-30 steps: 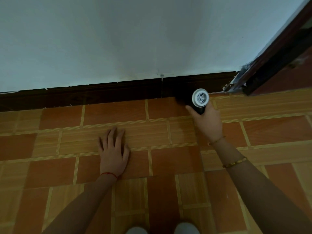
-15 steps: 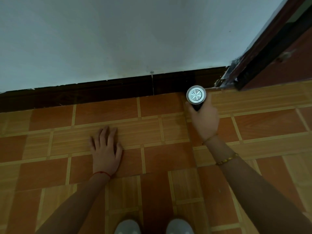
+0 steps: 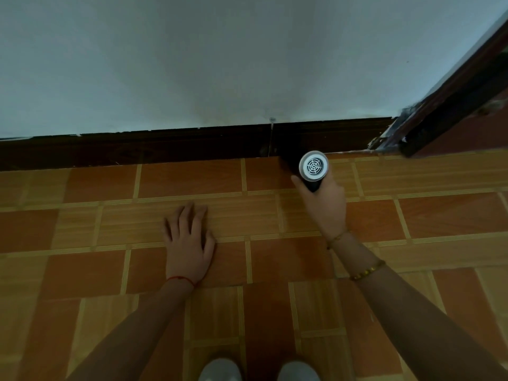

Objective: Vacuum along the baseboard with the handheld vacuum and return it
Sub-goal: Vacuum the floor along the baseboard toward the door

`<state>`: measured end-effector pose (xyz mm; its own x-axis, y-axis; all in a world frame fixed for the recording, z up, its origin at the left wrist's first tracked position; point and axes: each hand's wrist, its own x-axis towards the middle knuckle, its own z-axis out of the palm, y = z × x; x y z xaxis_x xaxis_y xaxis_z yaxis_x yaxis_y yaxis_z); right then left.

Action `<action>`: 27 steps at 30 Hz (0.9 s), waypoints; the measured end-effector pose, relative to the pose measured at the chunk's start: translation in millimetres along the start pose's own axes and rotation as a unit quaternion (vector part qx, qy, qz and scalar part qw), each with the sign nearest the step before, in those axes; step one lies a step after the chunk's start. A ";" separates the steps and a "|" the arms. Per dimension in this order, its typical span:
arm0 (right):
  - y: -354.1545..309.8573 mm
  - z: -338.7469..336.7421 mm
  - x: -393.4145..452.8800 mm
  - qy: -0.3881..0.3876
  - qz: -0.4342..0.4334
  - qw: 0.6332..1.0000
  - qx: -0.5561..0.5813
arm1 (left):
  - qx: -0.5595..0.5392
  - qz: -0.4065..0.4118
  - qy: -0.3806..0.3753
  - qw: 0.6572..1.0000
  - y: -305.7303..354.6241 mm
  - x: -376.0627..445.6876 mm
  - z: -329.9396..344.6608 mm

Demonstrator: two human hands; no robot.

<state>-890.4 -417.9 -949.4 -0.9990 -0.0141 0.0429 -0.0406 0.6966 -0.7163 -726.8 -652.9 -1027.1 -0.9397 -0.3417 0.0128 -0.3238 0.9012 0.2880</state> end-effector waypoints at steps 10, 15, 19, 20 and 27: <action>-42.6 46.0 -17.8 -0.028 -0.058 0.997 0.034 | -0.011 0.002 0.003 1.000 -0.9 1.5 -1.8; -56.0 63.6 -13.2 -0.083 -0.115 0.990 0.007 | -0.010 0.007 0.003 1.000 -1.6 1.9 -2.1; -47.1 60.9 -3.6 -0.093 -0.087 0.992 0.021 | -0.010 0.010 -0.002 1.000 -2.0 1.3 -3.1; -41.6 55.2 -1.0 -0.091 -0.076 0.993 0.020 | -0.010 0.009 -0.004 1.000 -1.9 1.1 -3.1; -6.1 9.7 2.0 -0.046 0.025 0.998 0.042 | -0.014 -0.004 -0.021 1.000 0.9 0.2 -5.8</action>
<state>-892.3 -429.2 -951.8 -0.9973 -0.0490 -0.0546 0.0111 0.6356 -0.7720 -726.7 -653.7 -1021.2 -0.9413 -0.3363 -0.0300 -0.3282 0.8908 0.3142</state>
